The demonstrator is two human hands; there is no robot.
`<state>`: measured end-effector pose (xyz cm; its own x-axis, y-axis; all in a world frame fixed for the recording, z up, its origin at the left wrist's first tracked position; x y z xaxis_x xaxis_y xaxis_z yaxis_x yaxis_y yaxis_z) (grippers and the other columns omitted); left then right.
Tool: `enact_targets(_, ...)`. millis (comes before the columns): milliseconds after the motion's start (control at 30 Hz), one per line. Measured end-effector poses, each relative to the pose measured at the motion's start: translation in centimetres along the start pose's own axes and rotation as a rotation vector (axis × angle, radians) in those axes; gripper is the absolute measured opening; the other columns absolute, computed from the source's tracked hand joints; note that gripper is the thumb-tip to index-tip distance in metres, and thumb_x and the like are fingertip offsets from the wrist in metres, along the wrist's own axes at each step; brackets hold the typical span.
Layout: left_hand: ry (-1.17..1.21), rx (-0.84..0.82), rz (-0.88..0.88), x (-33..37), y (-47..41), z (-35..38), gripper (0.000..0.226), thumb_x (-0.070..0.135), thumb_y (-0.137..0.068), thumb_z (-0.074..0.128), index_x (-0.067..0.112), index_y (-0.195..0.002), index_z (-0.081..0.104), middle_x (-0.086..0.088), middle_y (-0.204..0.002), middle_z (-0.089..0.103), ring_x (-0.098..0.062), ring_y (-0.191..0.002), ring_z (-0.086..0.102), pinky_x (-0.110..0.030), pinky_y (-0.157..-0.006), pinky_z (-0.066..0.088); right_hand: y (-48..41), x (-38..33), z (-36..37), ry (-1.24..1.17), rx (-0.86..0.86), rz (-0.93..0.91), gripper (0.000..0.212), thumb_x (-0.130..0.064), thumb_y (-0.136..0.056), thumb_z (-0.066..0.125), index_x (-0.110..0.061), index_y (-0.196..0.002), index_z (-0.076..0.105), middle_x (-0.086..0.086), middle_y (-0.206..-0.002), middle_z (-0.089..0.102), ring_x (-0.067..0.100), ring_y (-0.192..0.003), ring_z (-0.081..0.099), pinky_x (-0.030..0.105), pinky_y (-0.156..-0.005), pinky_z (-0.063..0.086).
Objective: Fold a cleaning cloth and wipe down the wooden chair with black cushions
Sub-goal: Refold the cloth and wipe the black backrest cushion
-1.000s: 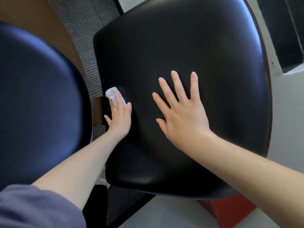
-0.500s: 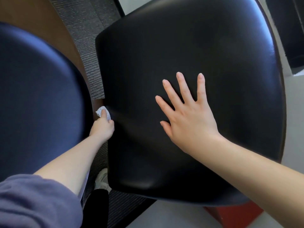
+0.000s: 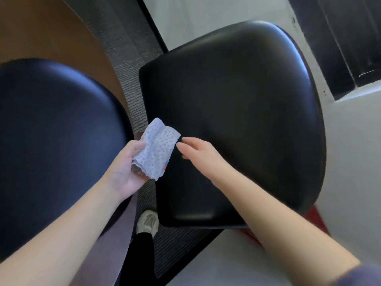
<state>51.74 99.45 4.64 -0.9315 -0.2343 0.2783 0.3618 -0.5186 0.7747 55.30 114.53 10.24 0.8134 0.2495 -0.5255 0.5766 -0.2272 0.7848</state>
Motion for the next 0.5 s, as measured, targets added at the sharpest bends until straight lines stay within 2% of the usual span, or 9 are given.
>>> enact_targets(100, -0.111, -0.039, -0.034, 1.1, 1.1, -0.4, 0.043, 0.025, -0.092, 0.047, 0.011, -0.131, 0.057, -0.015, -0.125, 0.066, -0.029, -0.105, 0.064, -0.044, -0.096, 0.046, -0.3, 0.3, 2.6, -0.261, -0.001, 0.054, 0.031, -0.036, -0.095, 0.057, -0.022, -0.121, 0.065, -0.009, -0.122, 0.066, 0.005, -0.108, 0.062, 0.034, -0.099, 0.049)
enact_targets(167, -0.196, -0.047, -0.041, 1.9, 1.6, -1.3, 0.040, 0.022, -0.095, 0.043, 0.010, -0.131, 0.056, -0.017, -0.126, 0.065, -0.034, -0.108, 0.063, -0.047, -0.093, 0.047, -0.2, 0.1, 3.5, -0.376, 0.065, 0.034, 0.021, -0.029, -0.094, 0.060, -0.017, -0.108, 0.069, -0.007, -0.112, 0.070, 0.006, -0.104, 0.065, 0.037, -0.097, 0.051)
enact_targets(233, -0.374, -0.025, 0.002, 3.0, 2.1, -2.3, 0.033, 0.019, -0.099, 0.040, 0.009, -0.125, 0.058, -0.017, -0.123, 0.066, -0.039, -0.113, 0.061, -0.045, -0.088, 0.047, 0.0, -0.3, 4.3, -0.460, 0.125, 0.009, 0.019, -0.025, -0.094, 0.060, -0.012, -0.104, 0.070, -0.005, -0.109, 0.071, 0.008, -0.104, 0.066, 0.038, -0.096, 0.052)
enact_targets(267, -0.497, -0.009, 0.047, 3.6, 2.3, -2.7, 0.029, 0.019, -0.100, 0.042, 0.010, -0.119, 0.062, -0.014, -0.118, 0.069, -0.036, -0.111, 0.063, -0.043, -0.087, 0.048, 0.1, -0.5, 4.6, -0.481, 0.137, -0.003, 0.020, -0.024, -0.094, 0.060, -0.009, -0.103, 0.069, -0.003, -0.109, 0.071, 0.010, -0.104, 0.066, 0.039, -0.096, 0.053)
enact_targets(367, -0.764, 0.066, 0.197, 5.7, 3.4, -3.7, 0.020, 0.022, -0.099, 0.054, 0.018, -0.110, 0.070, 0.002, -0.104, 0.075, -0.014, -0.098, 0.069, -0.033, -0.089, 0.053, 0.4, -1.6, 5.9, -0.487, 0.108, -0.053, 0.023, -0.022, -0.095, 0.056, -0.001, -0.101, 0.066, 0.005, -0.112, 0.070, 0.019, -0.107, 0.066, 0.044, -0.095, 0.054)
enact_targets(467, -0.810, 0.082, 0.310, 7.0, 4.2, -4.0, 0.017, 0.015, -0.096, 0.061, 0.019, -0.111, 0.067, 0.006, -0.099, 0.076, -0.005, -0.088, 0.071, -0.018, -0.075, 0.055, 0.6, -2.4, 7.1, -0.537, 0.042, -0.079, 0.022, -0.024, -0.098, 0.053, -0.005, -0.102, 0.064, 0.014, -0.116, 0.067, 0.027, -0.106, 0.065, 0.044, -0.092, 0.052)
enact_targets(500, -0.787, 0.079, 0.328, 7.2, 4.4, -4.0, 0.017, 0.012, -0.096, 0.060, 0.019, -0.111, 0.063, 0.005, -0.098, 0.076, -0.005, -0.088, 0.071, -0.017, -0.071, 0.054, 0.5, -2.5, 7.5, -0.578, 0.010, -0.070, 0.025, -0.025, -0.099, 0.051, -0.004, -0.107, 0.063, 0.017, -0.117, 0.065, 0.029, -0.105, 0.064, 0.044, -0.091, 0.051)
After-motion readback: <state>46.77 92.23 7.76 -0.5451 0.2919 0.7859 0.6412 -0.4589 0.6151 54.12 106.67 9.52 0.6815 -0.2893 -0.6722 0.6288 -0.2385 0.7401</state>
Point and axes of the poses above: each hand's wrist, its own y-axis away from the middle knuckle, its own z-axis out of the palm, x = y × z, the point moved 7 cm from there along -y, towards the middle knuckle
